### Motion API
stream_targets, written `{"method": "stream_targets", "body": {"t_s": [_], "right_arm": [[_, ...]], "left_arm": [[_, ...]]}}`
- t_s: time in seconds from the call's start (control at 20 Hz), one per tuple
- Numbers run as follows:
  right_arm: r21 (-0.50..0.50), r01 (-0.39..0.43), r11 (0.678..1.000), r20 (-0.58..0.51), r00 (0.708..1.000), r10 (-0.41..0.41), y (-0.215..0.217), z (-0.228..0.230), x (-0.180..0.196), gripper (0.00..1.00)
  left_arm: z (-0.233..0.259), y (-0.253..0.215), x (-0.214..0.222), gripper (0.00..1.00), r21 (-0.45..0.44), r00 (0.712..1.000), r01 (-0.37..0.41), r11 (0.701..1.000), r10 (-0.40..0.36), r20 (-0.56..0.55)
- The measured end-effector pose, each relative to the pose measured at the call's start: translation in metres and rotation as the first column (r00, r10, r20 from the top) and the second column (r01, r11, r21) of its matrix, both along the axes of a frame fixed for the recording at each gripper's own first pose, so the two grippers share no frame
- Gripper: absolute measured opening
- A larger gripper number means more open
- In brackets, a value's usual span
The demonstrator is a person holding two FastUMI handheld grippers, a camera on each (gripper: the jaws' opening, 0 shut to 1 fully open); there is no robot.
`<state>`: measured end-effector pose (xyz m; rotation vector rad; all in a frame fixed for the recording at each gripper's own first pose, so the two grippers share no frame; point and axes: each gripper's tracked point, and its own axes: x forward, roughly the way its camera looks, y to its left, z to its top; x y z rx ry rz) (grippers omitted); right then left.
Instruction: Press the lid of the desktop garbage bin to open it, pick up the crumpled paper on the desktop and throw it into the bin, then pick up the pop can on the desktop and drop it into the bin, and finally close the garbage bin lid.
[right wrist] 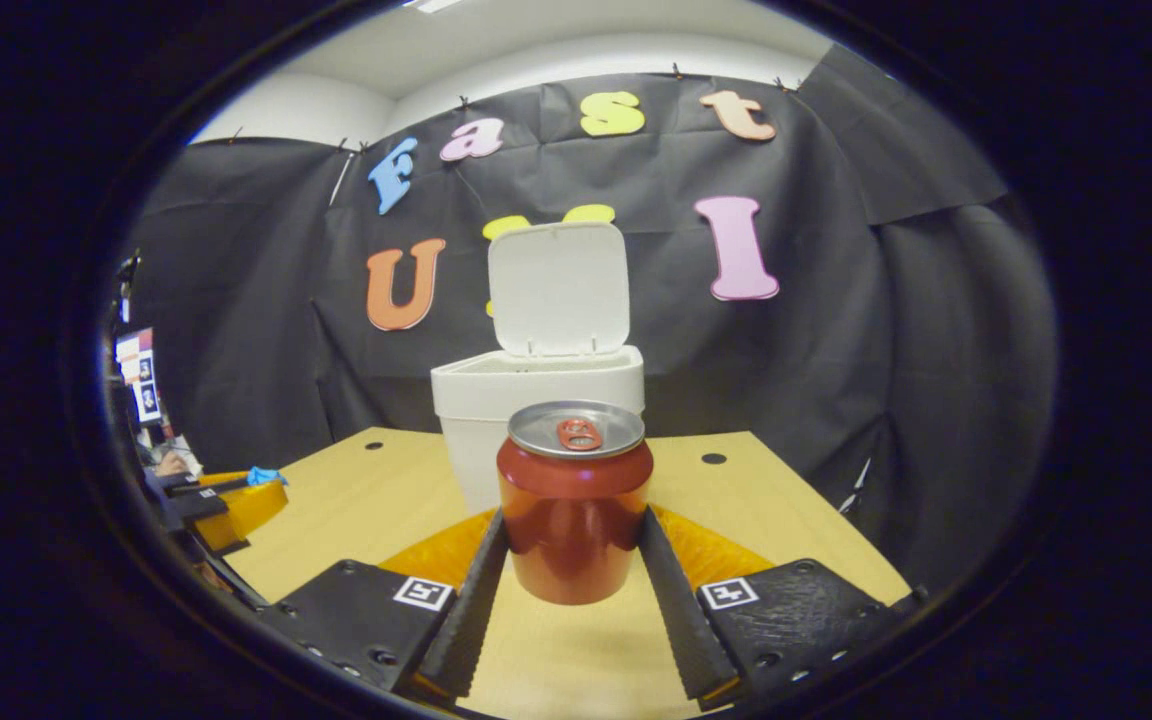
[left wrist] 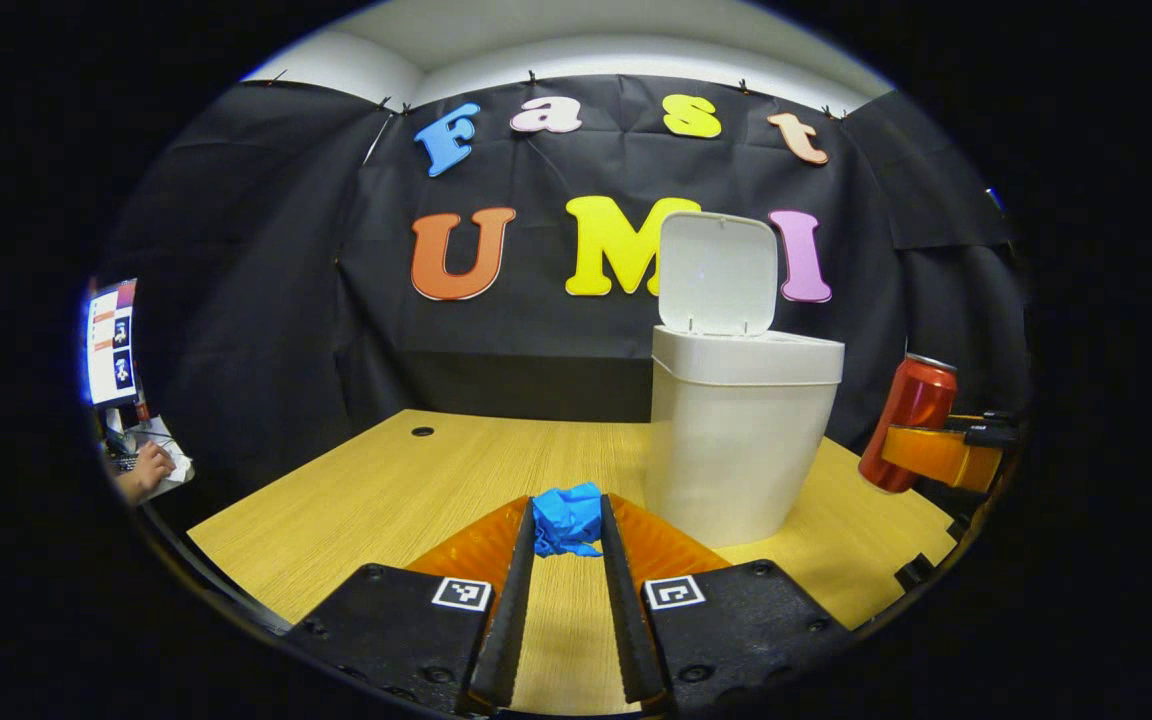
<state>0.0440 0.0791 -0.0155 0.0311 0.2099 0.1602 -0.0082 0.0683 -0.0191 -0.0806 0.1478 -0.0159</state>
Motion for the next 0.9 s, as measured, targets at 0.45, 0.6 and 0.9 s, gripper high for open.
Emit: {"method": "stream_targets", "body": {"t_s": [0.45, 0.6, 0.9], "right_arm": [[-0.088, -0.17, 0.982, 0.122, 0.976, 0.18, 0.007, 0.016, -0.049, 0.75], [-0.121, -0.21, 0.97, 0.113, 0.968, 0.223, 0.009, 0.01, -0.052, 0.75], [-0.098, -0.157, 0.983, 0.121, 0.978, 0.169, -0.012, 0.013, -0.043, 0.75]], "left_arm": [[0.01, -0.022, -0.003, 0.43, 0.038, 0.999, -0.029, 0.999, 0.03, -0.012], [0.005, -0.025, -0.002, 0.43, -0.02, 0.998, -0.039, 0.999, 0.038, -0.047], [0.023, -0.015, 0.009, 0.43, 0.031, 0.997, -0.073, 0.997, 0.073, -0.01]]}}
